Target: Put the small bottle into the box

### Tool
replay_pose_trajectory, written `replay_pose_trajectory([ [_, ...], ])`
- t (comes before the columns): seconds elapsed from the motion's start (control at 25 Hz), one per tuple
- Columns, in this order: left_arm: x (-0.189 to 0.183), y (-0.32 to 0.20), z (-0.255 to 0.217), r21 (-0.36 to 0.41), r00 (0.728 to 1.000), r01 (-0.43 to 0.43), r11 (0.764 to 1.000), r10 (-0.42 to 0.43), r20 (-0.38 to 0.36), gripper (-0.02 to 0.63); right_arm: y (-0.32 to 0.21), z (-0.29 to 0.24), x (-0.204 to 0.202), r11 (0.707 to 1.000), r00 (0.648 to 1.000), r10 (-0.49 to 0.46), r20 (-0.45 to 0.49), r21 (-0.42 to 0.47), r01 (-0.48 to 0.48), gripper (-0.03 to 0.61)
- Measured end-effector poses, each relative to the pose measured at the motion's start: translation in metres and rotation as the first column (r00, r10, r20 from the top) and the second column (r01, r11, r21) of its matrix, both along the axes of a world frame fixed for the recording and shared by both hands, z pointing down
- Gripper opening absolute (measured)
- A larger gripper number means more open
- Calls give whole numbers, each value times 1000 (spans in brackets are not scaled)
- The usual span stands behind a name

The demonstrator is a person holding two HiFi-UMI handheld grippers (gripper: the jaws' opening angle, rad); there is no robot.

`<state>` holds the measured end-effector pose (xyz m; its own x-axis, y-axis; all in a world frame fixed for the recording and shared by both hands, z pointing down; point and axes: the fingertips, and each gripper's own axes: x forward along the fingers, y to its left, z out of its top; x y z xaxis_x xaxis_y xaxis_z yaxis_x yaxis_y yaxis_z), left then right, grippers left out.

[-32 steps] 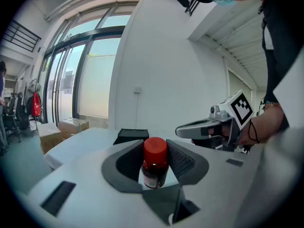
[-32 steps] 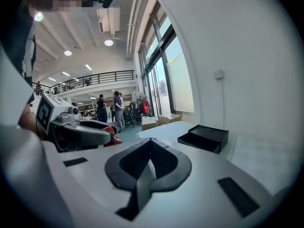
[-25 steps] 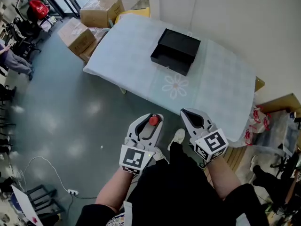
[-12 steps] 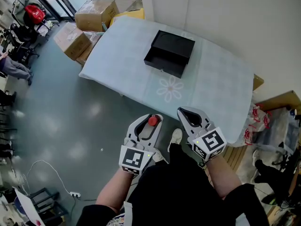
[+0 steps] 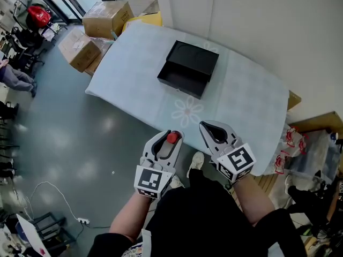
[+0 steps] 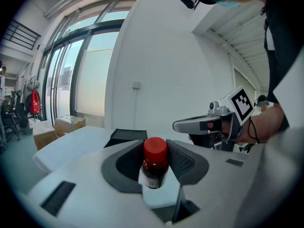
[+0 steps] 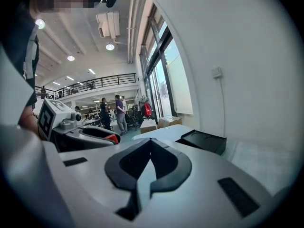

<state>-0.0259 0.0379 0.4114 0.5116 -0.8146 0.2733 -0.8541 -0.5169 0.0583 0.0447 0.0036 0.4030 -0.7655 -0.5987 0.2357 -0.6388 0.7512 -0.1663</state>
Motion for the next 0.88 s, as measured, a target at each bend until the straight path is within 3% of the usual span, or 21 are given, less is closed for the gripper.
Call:
replay_pose_trajectory([
  [0.52,20,-71,-2,-6,999,39,999,-39,29,150,-60,-4,22,999,999,-42,30,1,42,9],
  [0.88,22,-118,0,2,999,7,1000,-7,50,150,-90,3,33,1000,999,11,33,-11,-11,9],
])
